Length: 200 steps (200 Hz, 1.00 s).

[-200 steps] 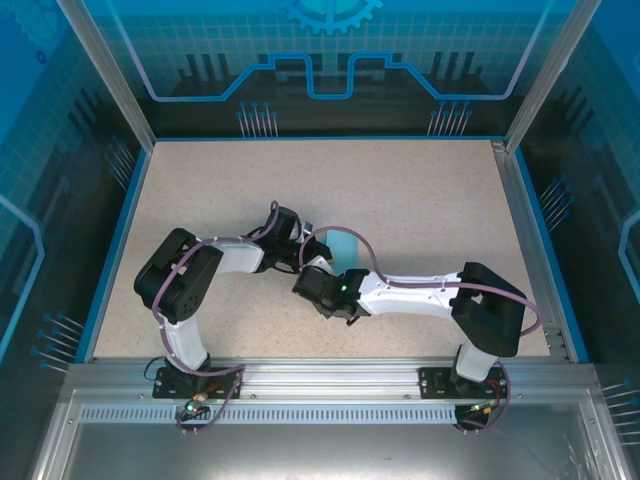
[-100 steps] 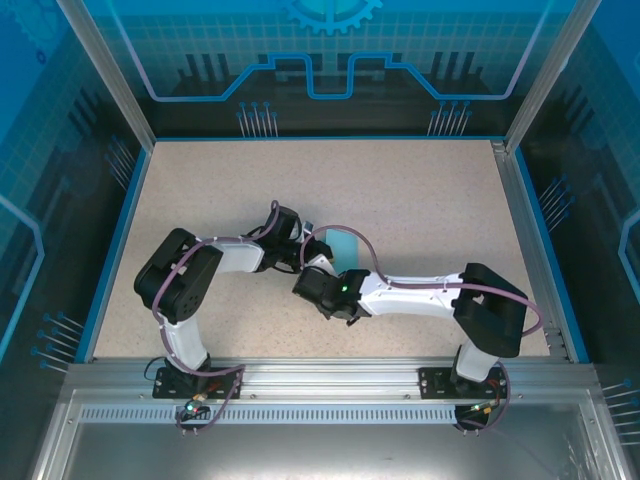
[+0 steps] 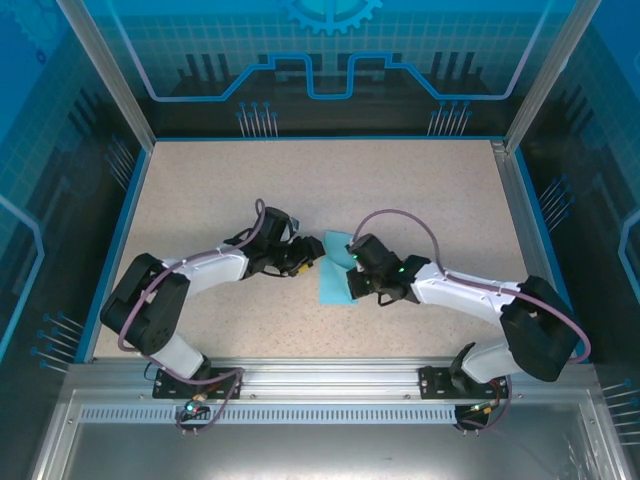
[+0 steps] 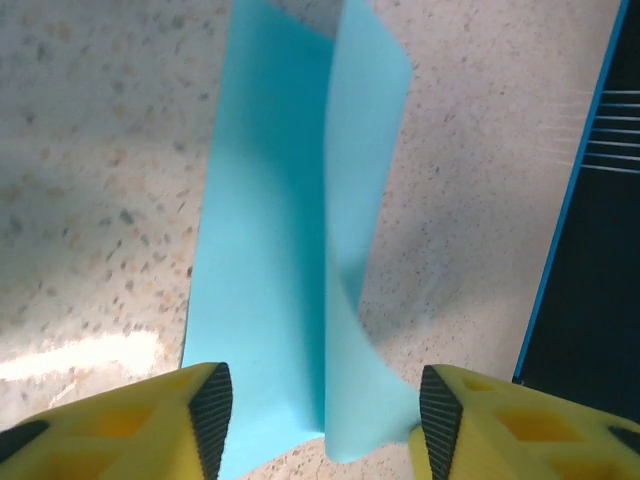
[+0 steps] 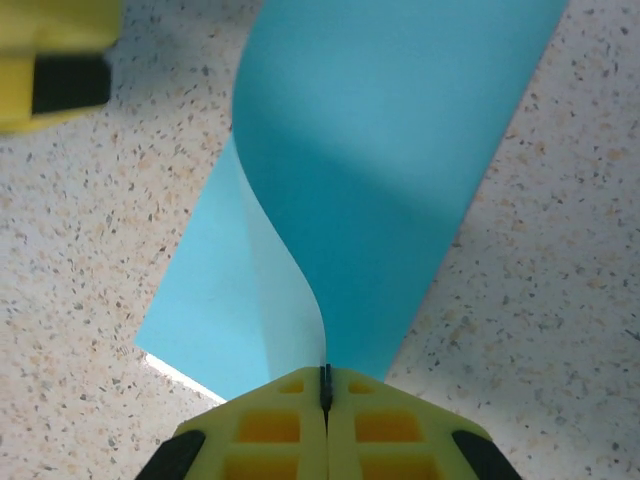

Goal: Fold a paper plane with a square sheet of paper (pick it up from the middle)
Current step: Fold the triangle a second time at the center of the table.

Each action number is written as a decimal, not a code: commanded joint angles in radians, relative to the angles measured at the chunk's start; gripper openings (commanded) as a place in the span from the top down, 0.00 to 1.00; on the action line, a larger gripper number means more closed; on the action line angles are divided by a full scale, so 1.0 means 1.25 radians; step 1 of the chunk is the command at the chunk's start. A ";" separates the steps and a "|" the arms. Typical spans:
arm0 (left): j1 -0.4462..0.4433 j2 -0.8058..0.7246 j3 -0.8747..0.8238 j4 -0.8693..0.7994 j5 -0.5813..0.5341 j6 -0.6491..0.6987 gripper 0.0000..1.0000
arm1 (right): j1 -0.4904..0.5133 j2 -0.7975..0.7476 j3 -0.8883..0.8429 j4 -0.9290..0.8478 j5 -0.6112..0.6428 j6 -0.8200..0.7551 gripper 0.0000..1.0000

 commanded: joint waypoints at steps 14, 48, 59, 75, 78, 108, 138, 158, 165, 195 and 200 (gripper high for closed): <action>-0.072 0.001 -0.025 -0.030 -0.039 -0.001 0.61 | -0.071 -0.016 -0.028 0.087 -0.188 -0.013 0.94; -0.126 0.050 -0.017 -0.013 -0.042 -0.023 0.72 | -0.095 -0.010 -0.043 0.091 -0.190 -0.003 0.94; -0.134 0.063 -0.014 -0.012 -0.044 -0.026 0.74 | -0.096 -0.009 -0.048 0.090 -0.190 0.000 0.94; -0.141 0.080 -0.007 -0.014 -0.045 -0.025 0.76 | -0.096 -0.006 -0.051 0.093 -0.193 0.002 0.94; -0.141 0.084 -0.006 -0.016 -0.045 -0.025 0.77 | -0.096 -0.006 -0.051 0.093 -0.193 0.002 0.93; -0.142 0.118 0.003 -0.027 -0.045 -0.023 0.79 | -0.096 0.004 -0.046 0.087 -0.197 0.000 0.93; -0.129 0.153 -0.009 0.003 -0.029 -0.053 0.83 | -0.094 0.021 -0.029 0.085 -0.211 -0.005 0.92; -0.113 0.160 -0.007 -0.019 -0.041 -0.045 0.85 | -0.091 0.042 -0.008 0.084 -0.230 -0.010 0.92; -0.107 0.157 -0.007 -0.029 -0.046 -0.040 0.85 | -0.088 0.050 -0.001 0.083 -0.235 -0.012 0.92; -0.079 0.132 0.003 -0.097 -0.076 0.013 0.85 | -0.070 0.082 0.036 0.086 -0.256 -0.014 0.92; -0.076 0.128 0.008 -0.114 -0.084 0.027 0.85 | -0.066 0.088 0.042 0.088 -0.259 -0.014 0.92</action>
